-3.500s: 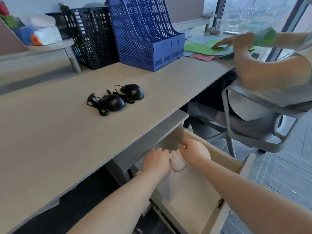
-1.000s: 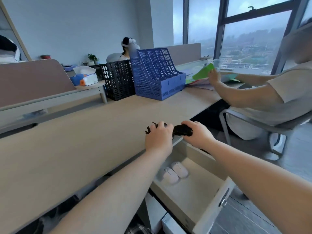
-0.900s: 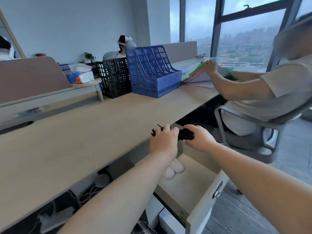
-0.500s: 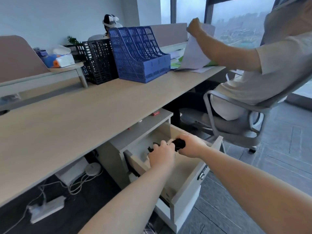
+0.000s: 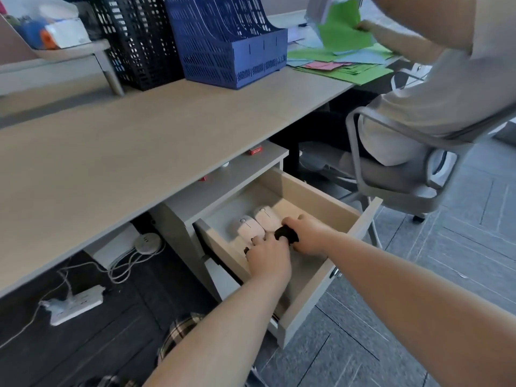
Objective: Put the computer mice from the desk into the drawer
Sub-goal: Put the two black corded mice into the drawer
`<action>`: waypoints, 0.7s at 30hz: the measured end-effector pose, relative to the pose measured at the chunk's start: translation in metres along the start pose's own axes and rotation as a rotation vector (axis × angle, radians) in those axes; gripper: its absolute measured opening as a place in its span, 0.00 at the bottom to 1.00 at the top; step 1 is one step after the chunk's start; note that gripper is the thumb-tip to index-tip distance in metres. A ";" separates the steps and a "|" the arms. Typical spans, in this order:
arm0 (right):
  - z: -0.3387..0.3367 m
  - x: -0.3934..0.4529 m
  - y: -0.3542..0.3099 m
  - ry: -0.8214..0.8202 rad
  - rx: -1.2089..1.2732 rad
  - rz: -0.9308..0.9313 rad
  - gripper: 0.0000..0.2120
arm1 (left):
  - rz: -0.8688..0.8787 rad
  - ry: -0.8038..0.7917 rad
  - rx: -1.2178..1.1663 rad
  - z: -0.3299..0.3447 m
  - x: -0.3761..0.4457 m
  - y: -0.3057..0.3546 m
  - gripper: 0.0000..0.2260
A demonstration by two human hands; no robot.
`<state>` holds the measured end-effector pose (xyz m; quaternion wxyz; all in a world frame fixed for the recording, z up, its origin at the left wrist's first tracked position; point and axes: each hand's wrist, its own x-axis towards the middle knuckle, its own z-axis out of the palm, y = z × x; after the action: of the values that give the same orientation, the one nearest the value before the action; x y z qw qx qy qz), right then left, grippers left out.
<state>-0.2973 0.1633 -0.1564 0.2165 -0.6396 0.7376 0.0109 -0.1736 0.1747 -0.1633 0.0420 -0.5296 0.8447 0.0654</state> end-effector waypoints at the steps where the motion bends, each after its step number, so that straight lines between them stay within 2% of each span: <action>1: 0.003 0.002 0.000 -0.012 -0.026 -0.007 0.22 | -0.007 0.007 0.003 0.005 0.002 -0.001 0.12; 6: 0.016 0.010 0.001 -0.032 -0.206 -0.028 0.26 | 0.020 -0.005 0.102 0.022 0.010 0.001 0.12; 11: 0.022 0.015 0.003 -0.064 -0.302 -0.027 0.34 | 0.016 -0.146 0.082 0.035 0.019 0.001 0.16; 15: 0.022 0.017 0.007 -0.181 -0.220 -0.002 0.35 | -0.024 -0.200 -0.093 0.039 0.027 -0.002 0.23; 18: 0.015 0.020 0.011 -0.213 -0.106 0.006 0.33 | -0.010 -0.166 -0.140 0.037 0.032 -0.007 0.17; 21: 0.010 0.020 0.013 -0.188 -0.094 0.041 0.37 | 0.000 -0.148 -0.159 0.034 0.033 -0.010 0.14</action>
<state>-0.3085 0.1498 -0.1759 0.2541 -0.6298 0.7257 0.1100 -0.1791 0.1461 -0.2019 0.0621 -0.5250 0.8314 0.1711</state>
